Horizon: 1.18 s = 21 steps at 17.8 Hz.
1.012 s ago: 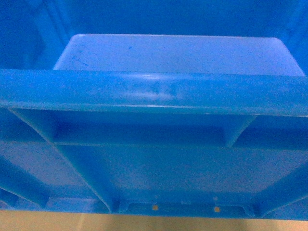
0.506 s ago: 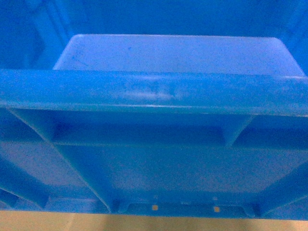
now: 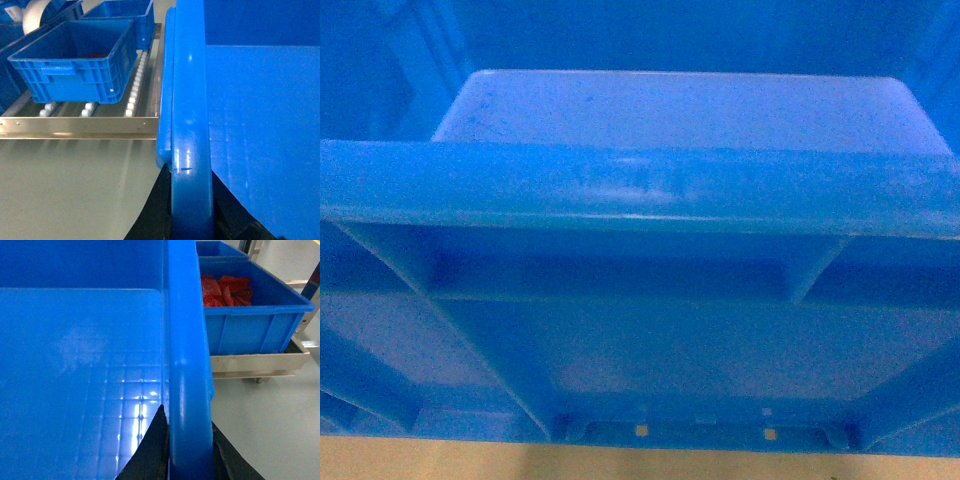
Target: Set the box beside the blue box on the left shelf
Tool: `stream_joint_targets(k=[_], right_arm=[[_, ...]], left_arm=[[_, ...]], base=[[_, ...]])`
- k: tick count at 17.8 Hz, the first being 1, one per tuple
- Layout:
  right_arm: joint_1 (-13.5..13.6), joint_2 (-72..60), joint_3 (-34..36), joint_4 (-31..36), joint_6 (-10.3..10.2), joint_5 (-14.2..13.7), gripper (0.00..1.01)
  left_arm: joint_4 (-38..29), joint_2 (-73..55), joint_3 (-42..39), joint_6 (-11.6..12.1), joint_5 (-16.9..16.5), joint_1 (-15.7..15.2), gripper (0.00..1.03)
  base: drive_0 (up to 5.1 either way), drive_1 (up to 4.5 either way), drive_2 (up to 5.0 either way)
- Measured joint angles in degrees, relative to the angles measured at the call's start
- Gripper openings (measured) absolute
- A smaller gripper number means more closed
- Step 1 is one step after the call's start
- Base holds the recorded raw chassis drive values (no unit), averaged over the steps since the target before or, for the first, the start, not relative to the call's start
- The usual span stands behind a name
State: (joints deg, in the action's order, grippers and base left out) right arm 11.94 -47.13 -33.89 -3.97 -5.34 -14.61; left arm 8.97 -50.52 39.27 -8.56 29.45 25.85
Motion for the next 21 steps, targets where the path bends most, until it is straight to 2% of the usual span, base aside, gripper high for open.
stream_joint_targets(k=[20, 21], right_arm=[[0.0, 0.24, 0.17, -0.04, 0.0, 0.0, 0.1], [0.0, 0.24, 0.17, -0.22, 0.0, 0.02, 0.1]], left_arm=[[0.0, 0.07, -0.24, -0.02, 0.0, 0.0, 0.09], [0.07, 0.07, -0.24, -0.02, -0.02, 0.0, 0.09]], base=[[0.0, 0.0, 0.0], [0.0, 4.31, -4.3]])
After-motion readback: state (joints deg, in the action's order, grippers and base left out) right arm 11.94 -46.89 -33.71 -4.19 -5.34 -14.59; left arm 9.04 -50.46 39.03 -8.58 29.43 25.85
